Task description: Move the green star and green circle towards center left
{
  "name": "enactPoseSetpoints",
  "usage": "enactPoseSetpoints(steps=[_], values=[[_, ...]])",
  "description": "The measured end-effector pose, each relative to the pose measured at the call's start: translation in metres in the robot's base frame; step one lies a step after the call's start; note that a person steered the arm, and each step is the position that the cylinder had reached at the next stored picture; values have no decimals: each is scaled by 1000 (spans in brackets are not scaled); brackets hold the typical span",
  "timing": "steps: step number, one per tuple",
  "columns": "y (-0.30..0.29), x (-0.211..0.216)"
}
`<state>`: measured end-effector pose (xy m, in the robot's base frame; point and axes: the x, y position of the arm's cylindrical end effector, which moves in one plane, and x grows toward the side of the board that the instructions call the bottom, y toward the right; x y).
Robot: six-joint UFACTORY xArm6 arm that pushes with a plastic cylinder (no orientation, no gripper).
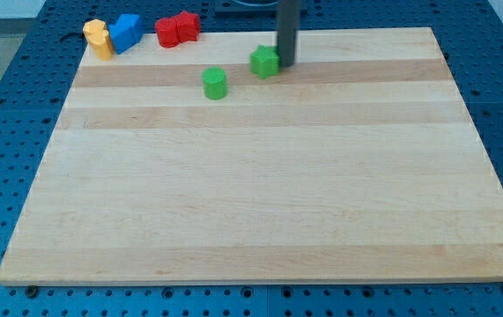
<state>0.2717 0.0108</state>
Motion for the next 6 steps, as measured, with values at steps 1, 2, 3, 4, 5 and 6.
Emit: enactPoseSetpoints(steps=[1, 2, 3, 4, 5, 6], values=[[-25, 1], [11, -26], [-4, -54], [-45, -23], [-61, 36], [-71, 56]])
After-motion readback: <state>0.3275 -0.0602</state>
